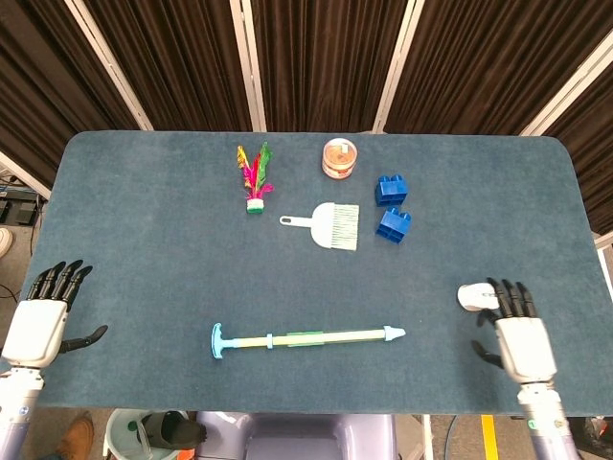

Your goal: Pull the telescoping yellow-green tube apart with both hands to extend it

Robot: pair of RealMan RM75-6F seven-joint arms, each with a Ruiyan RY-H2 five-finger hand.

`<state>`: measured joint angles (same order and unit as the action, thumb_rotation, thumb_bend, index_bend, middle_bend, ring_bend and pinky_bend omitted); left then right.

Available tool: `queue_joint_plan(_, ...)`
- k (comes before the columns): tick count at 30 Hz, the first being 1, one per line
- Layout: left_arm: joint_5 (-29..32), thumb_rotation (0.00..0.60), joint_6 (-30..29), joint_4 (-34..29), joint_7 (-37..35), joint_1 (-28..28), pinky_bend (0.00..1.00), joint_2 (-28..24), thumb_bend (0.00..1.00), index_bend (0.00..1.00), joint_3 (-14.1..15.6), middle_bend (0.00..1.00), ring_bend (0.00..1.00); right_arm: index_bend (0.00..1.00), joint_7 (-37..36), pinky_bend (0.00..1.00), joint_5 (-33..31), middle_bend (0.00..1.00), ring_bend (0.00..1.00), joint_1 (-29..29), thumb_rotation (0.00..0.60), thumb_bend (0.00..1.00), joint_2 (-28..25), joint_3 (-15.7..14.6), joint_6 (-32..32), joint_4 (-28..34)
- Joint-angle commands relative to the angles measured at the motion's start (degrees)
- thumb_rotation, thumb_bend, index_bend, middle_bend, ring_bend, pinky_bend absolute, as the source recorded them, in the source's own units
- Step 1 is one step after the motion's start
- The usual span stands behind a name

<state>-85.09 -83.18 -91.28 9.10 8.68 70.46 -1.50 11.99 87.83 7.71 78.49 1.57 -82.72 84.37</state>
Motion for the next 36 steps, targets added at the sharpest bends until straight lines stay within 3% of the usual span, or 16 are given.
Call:
queue_joint_plan(1, -0.2, 0.600, 0.2, 0.1, 0.1, 0.1, 0.10, 0.1, 0.15, 0.10, 0.1, 0.06, 0.03, 0.57, 0.5, 0.03, 0.8, 0.11, 0.00, 1.7, 0.600, 0.25, 3.8, -0.7, 2.7, -3.1)
queue_joint_plan(18, -2.3, 0.600, 2.6, 0.7, -1.5, 1.0, 0.10, 0.6, 0.14, 0.08, 1.5, 0.07, 0.03, 0.53, 6.5, 0.03, -0.4, 0.11, 0.00, 5.7, 0.600, 0.28, 14.2, -0.1, 8.5, -5.7)
queue_joint_plan(36, -3.6, 0.600, 2.6, 0.6, -3.3, 1.0, 0.10, -0.1, 0.14, 0.10, 2.1, 0.07, 0.03, 0.45, 14.5, 0.03, -0.7, 0.10, 0.00, 6.3, 0.600, 0.32, 15.7, -1.0, 9.0, 0.3)
